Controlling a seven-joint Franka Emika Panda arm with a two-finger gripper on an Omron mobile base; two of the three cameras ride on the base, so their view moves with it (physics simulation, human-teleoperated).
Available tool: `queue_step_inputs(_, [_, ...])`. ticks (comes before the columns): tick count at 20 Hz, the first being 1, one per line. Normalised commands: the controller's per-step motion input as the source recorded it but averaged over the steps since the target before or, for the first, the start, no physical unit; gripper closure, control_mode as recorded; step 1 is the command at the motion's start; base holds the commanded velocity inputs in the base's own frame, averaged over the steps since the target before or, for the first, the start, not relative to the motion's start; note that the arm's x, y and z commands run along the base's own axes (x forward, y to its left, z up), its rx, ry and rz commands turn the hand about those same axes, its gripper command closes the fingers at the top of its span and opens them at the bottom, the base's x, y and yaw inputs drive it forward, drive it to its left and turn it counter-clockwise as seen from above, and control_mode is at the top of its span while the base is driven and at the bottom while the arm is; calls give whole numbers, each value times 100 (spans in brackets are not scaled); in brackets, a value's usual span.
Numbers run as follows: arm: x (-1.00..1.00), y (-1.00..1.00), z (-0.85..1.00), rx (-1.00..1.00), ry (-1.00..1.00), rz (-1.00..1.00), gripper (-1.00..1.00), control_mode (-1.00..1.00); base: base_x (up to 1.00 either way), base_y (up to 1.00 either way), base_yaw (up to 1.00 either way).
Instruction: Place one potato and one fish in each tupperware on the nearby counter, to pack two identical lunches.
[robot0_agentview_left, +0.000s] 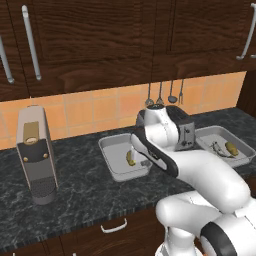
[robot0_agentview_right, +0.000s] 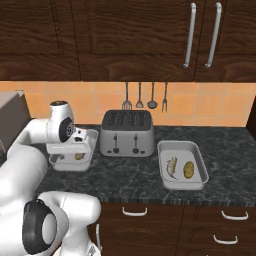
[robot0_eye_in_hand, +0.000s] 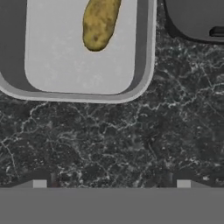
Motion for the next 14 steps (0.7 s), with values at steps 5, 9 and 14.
queue_step_inputs(5, [-77,-53,32,-1,8,0,-100,-100,0,0,0])
queue_step_inputs(9, [-100,-29,15,0,6,0,-100,-100,0,0,0])
queue_step_inputs(14, [-100,-17,0,0,-3,0,-100,-100,0,0,0])
